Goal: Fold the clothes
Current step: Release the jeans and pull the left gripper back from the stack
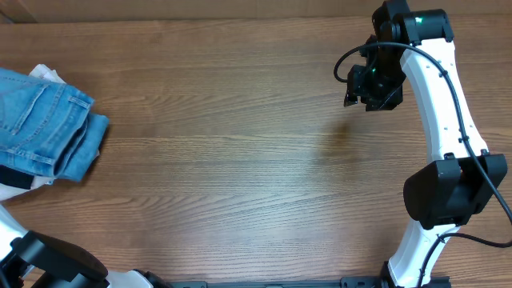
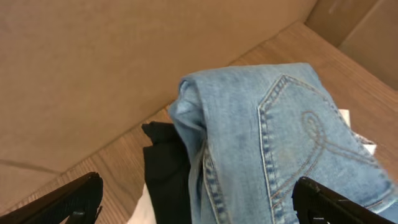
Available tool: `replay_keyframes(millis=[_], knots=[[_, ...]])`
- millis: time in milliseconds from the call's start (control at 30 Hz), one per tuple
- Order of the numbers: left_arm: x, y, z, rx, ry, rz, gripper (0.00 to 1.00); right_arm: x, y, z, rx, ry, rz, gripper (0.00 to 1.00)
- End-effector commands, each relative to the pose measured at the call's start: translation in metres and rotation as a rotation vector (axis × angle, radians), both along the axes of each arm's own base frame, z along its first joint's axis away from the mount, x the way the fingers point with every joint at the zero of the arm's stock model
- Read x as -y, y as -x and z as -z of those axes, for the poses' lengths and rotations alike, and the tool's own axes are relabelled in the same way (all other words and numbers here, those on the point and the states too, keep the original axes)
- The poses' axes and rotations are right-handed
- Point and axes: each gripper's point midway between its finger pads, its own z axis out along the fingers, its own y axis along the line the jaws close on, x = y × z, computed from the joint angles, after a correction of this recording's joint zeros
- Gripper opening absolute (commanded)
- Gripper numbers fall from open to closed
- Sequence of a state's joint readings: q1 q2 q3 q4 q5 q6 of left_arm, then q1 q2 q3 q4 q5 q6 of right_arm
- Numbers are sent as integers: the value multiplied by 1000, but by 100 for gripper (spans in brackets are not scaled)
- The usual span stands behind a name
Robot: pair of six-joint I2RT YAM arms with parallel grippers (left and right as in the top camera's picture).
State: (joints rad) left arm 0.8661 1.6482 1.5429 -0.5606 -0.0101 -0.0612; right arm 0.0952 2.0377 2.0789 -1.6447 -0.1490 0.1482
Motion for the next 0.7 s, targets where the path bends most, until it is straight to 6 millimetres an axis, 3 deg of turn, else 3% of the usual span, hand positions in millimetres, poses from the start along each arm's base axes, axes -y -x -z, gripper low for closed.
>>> replay_keyframes(millis=[0, 133, 300, 367, 467, 567, 667], knots=[[22, -29, -41, 120, 12, 115, 100, 0, -4, 1, 13, 5, 2, 53], [74, -62, -75, 187, 37, 294, 100, -1, -12, 0, 45, 2, 2, 54], [179, -110, -97, 211, 51, 577, 100, -5, -53, -6, 217, -17, 13, 63], [224, -123, -93, 192, 74, 672, 100, -7, -76, -13, 310, -29, 21, 70], [295, -134, -80, 121, 91, 847, 100, -10, -102, -24, 429, -41, 21, 100], [341, -130, -62, 5, 62, 938, 100, -11, -120, -34, 511, -49, 22, 100], [373, -119, -47, -91, 63, 985, 100, -10, -125, -39, 541, -40, 11, 100]])
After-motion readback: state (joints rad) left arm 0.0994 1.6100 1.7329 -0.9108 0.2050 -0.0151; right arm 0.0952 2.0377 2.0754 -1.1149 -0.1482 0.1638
